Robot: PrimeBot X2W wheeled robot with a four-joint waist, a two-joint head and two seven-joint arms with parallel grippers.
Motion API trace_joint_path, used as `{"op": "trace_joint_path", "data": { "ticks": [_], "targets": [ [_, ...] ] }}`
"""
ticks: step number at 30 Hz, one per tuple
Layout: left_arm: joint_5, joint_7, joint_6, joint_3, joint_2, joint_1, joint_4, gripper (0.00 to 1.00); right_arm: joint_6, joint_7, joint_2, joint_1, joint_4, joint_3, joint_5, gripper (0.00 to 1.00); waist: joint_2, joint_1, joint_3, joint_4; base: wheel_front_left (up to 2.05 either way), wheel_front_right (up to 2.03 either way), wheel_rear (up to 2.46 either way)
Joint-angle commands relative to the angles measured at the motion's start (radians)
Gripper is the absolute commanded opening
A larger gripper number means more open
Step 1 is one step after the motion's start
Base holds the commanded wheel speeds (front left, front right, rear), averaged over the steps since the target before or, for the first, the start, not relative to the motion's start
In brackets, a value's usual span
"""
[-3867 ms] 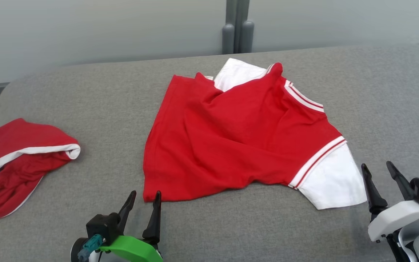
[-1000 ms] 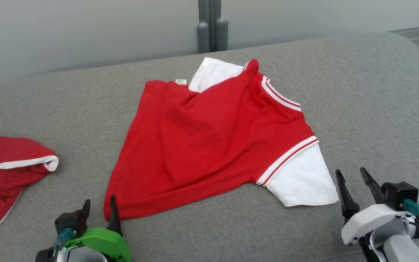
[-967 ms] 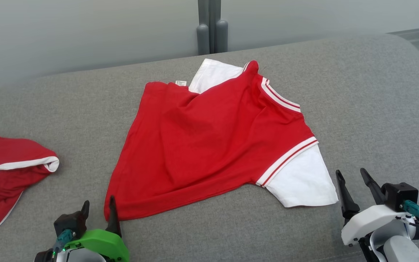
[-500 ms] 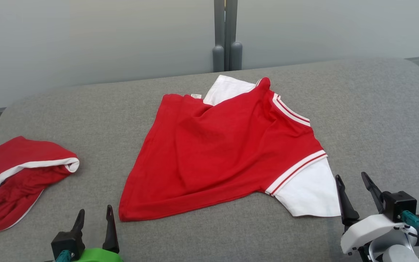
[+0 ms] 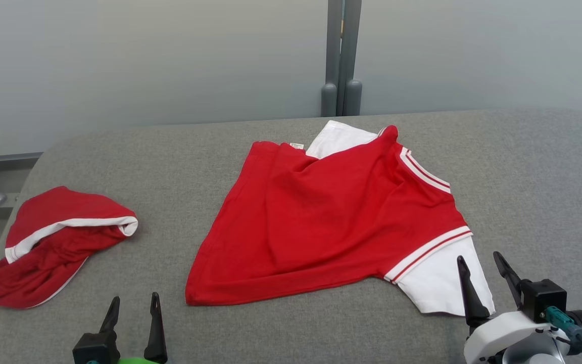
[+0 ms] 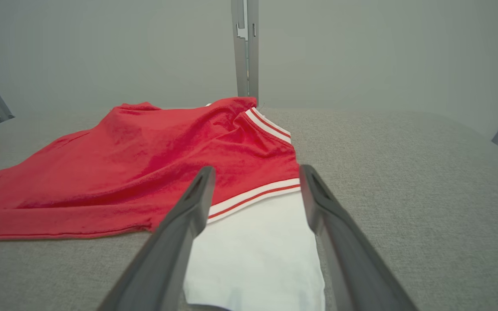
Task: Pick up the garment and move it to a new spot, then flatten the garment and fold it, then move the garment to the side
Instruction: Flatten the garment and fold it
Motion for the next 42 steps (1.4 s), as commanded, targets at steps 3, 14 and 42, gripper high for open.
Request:
{"op": "trace_joint_path", "data": {
  "ticks": [3, 14, 42],
  "targets": [
    [0.006, 0.001, -0.006, -0.002, 0.004, 0.023, -0.013, 1.0, -0.001, -0.005, 0.003, 0.018, 0.002, -0.001, -0.007, 1.0, 0.0, 0.0, -0.013, 0.009, 0.0, 0.0, 0.0],
    [0.0, 0.001, -0.01, -0.014, 0.004, 0.032, -0.018, 1.0, -0.001, -0.005, 0.011, 0.032, -0.01, -0.001, -0.008, 1.0, 0.0, 0.0, -0.016, 0.005, 0.0, 0.0, 0.0],
    [-0.067, 0.001, -0.07, -0.117, 0.004, -0.11, 0.057, 1.0, -0.001, -0.005, -0.001, -0.036, 0.094, -0.088, -0.037, 1.0, 0.0, 0.0, 0.183, -0.019, 0.0, 0.0, 0.0]
  ]
}}
